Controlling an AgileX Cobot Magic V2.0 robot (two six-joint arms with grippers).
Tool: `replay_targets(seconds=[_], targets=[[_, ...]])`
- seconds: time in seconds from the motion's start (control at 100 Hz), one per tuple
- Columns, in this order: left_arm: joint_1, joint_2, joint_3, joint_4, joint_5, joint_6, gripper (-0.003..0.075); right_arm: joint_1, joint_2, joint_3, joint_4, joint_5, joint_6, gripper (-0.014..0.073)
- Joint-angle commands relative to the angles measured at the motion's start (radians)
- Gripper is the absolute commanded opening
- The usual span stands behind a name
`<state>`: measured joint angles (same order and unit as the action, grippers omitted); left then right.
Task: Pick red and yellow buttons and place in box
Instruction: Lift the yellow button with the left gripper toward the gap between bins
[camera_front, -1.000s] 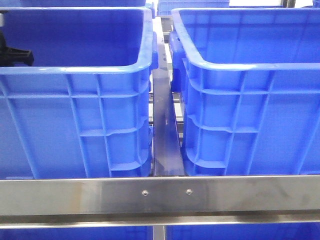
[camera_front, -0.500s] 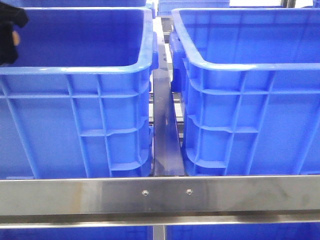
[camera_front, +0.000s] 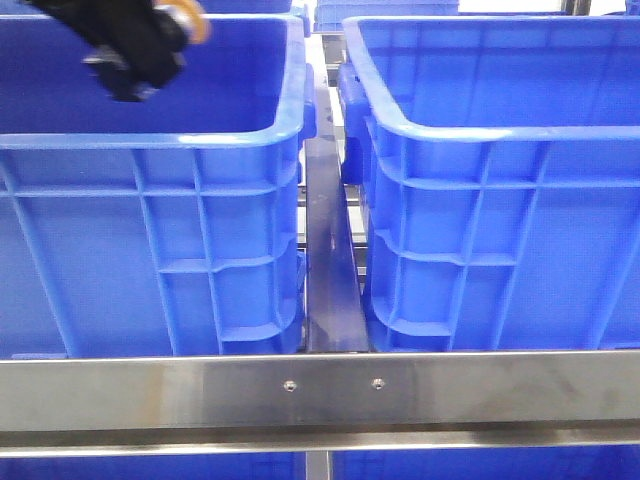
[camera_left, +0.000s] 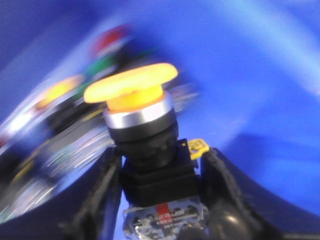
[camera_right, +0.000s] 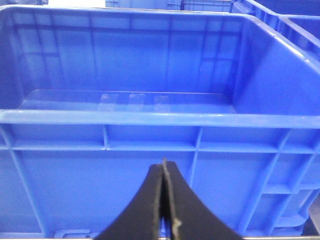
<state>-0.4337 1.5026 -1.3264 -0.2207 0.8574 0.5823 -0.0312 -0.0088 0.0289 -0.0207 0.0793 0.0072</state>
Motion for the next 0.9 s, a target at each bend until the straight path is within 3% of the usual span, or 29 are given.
replay_targets(seconds=[0.0, 0.42, 0.89], targets=[[-0.063, -0.046, -0.026, -0.071, -0.039, 0.066, 0.0112, -0.004, -0.025, -0.016, -0.010, -0.079, 0.001, -0.0069], [-0.247, -0.046, -0.026, -0.189, -0.043, 0.120, 0.0112, -0.004, -0.025, -0.016, -0.010, -0.079, 0.001, -0.0069], [-0.290, -0.046, -0.026, -0.314, -0.012, 0.120, 0.0112, -0.004, -0.025, -0.016, -0.010, -0.079, 0.001, -0.0069]])
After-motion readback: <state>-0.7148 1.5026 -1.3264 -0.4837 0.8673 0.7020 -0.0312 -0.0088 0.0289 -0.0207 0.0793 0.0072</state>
